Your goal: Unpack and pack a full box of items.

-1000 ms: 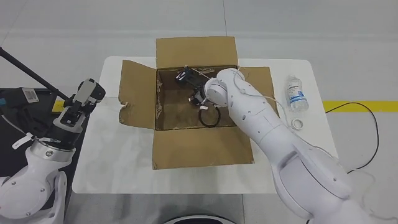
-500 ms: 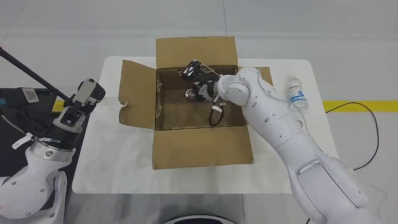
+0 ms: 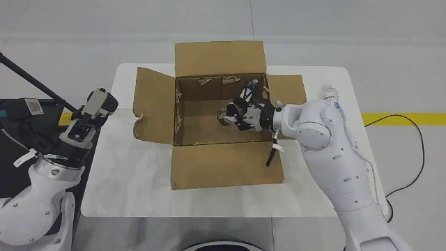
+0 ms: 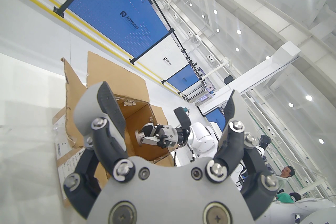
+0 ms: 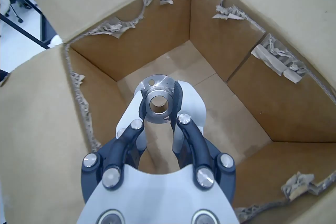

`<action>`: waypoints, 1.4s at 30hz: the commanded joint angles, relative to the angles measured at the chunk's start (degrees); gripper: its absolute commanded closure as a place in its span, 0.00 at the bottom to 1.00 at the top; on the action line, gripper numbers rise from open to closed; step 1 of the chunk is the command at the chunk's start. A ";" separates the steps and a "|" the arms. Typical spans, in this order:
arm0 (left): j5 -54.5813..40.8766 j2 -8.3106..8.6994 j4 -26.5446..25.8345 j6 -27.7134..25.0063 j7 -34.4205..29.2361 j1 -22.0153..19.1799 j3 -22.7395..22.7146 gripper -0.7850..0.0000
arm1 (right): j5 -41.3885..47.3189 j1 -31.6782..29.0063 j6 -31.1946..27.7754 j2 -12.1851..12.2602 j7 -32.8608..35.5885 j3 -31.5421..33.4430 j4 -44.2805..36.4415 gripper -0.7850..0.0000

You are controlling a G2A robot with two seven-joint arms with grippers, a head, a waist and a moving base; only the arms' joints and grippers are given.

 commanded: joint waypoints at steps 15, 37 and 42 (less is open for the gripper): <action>0.00 0.00 0.00 0.00 0.00 0.00 0.00 0.00 | 14.12 -12.86 -5.85 4.24 -6.82 17.44 -12.07 1.00; 0.00 0.00 0.00 0.00 0.00 0.00 0.00 0.00 | -22.65 -39.45 51.42 5.14 -5.60 32.14 -37.05 1.00; 0.00 0.00 0.00 0.00 0.00 0.00 0.00 0.00 | -26.19 -38.15 56.94 5.06 -1.83 31.62 -34.02 1.00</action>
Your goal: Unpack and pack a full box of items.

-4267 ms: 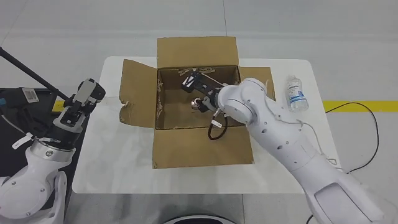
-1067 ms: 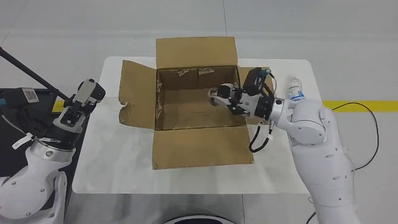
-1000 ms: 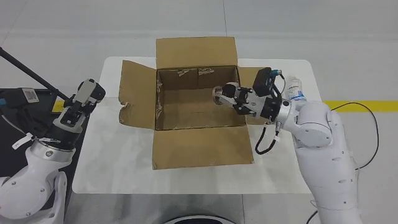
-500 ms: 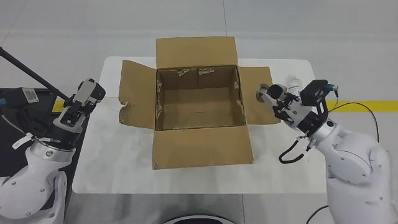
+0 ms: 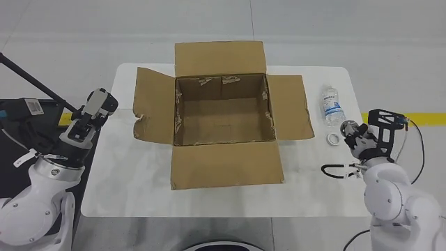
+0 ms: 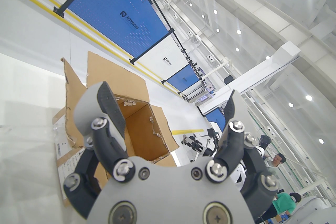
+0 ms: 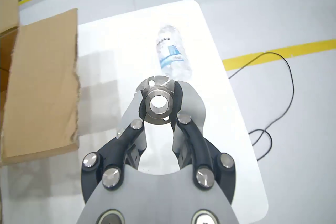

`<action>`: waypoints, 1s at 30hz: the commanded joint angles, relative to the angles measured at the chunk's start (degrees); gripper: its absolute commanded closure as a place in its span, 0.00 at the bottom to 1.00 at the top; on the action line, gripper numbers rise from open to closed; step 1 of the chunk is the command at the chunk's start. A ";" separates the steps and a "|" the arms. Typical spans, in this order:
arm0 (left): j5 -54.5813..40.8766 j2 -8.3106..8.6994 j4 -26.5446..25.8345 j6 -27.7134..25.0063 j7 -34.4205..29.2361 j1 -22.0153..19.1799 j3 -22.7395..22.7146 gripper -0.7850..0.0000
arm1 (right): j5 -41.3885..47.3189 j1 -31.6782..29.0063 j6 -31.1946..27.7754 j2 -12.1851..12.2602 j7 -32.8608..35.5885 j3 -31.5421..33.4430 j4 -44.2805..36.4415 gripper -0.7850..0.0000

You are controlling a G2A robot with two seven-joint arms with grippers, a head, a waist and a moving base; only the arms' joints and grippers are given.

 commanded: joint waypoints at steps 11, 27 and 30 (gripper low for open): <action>0.00 0.00 0.00 0.00 0.00 0.00 0.00 0.00 | -0.90 7.45 3.97 0.01 4.72 0.08 14.64 1.00; 0.00 0.00 0.00 0.00 0.00 0.00 0.00 0.00 | -3.08 17.84 4.68 -0.07 4.81 -3.11 32.91 1.00; 0.00 0.00 0.00 0.00 0.00 0.00 0.00 0.00 | -2.94 18.27 4.45 -0.08 4.53 -3.25 33.97 1.00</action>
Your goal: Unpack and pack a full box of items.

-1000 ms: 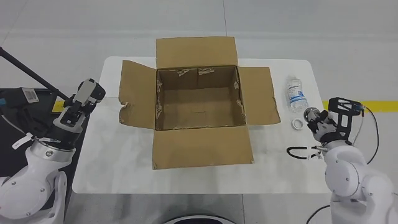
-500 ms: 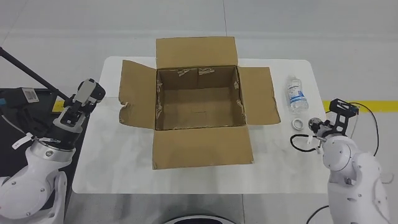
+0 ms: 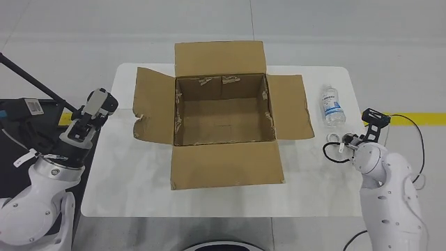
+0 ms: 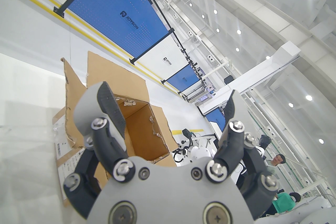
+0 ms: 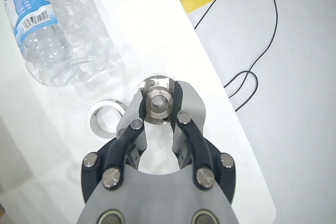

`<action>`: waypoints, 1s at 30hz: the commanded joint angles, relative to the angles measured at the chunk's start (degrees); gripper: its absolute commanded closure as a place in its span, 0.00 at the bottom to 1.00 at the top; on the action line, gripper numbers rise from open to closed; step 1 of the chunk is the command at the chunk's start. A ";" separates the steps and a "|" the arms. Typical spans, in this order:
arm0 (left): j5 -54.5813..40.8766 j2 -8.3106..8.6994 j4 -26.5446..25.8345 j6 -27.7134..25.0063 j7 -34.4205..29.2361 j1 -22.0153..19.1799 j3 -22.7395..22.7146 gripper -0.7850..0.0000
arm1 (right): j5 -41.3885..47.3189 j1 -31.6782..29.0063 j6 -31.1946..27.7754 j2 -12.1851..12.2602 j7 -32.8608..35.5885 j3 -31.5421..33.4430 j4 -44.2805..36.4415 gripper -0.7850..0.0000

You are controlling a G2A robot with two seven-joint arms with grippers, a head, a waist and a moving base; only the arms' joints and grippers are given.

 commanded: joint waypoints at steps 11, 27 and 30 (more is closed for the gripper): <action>0.00 0.00 0.00 0.00 0.00 0.00 0.00 0.00 | 1.18 0.73 -0.67 0.01 -0.75 0.13 1.36 0.55; 0.62 0.14 -0.66 -2.99 -0.08 1.29 -1.62 0.00 | 1.90 -1.58 -2.14 0.12 -2.51 0.44 -13.55 0.00; 3.43 0.22 -0.90 -6.01 0.10 3.26 -3.95 0.00 | 3.02 -2.11 -3.51 0.06 -3.69 -0.10 -16.71 0.00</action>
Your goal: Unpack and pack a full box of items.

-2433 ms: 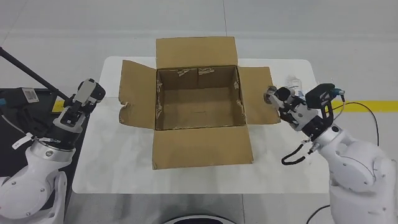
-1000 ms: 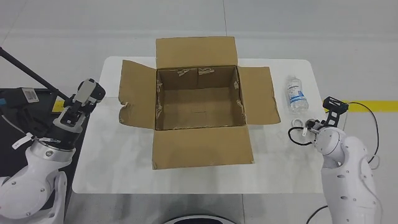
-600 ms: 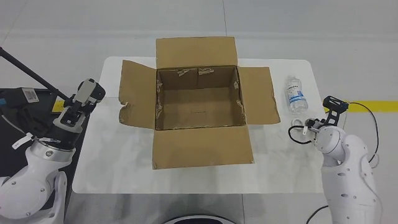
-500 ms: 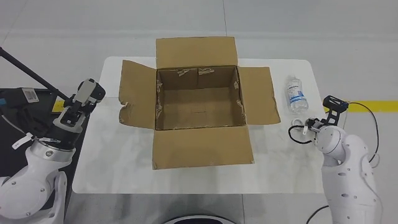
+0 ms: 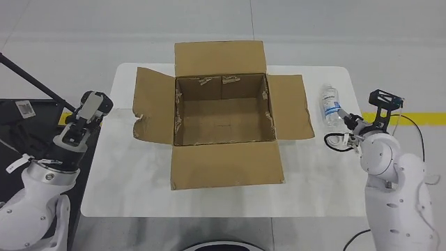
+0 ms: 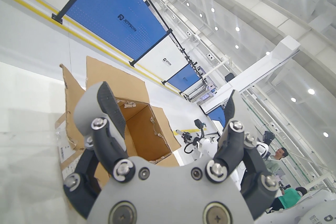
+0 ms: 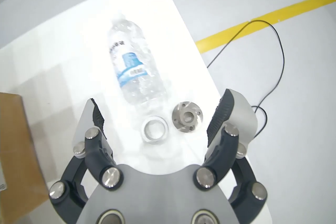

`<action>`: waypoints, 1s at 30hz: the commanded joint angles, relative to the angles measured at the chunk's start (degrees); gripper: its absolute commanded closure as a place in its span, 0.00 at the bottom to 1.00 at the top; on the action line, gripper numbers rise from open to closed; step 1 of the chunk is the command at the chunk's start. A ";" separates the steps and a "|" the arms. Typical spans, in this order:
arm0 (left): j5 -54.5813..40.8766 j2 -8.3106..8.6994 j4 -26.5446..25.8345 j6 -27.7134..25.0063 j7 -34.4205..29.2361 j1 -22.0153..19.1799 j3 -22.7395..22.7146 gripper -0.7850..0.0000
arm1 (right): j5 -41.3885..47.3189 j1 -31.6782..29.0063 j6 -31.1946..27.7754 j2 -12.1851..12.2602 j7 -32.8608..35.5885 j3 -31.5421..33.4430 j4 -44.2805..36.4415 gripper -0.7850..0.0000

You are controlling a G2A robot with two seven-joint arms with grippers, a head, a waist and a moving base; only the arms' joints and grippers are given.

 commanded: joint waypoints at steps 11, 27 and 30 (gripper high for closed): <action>8.75 -0.75 3.16 -13.59 4.12 13.84 -2.02 0.00 | 4.82 1.30 -5.55 -0.22 -5.21 -2.57 -4.76 0.00; 35.93 -2.17 10.34 -5.53 21.08 8.01 12.98 0.00 | 7.33 1.97 -8.57 -0.08 -6.46 -3.79 -2.07 0.00; 39.24 -2.36 11.63 -1.96 23.06 5.89 14.98 0.00 | 7.88 0.46 -8.68 0.01 -6.79 -3.01 -2.89 0.00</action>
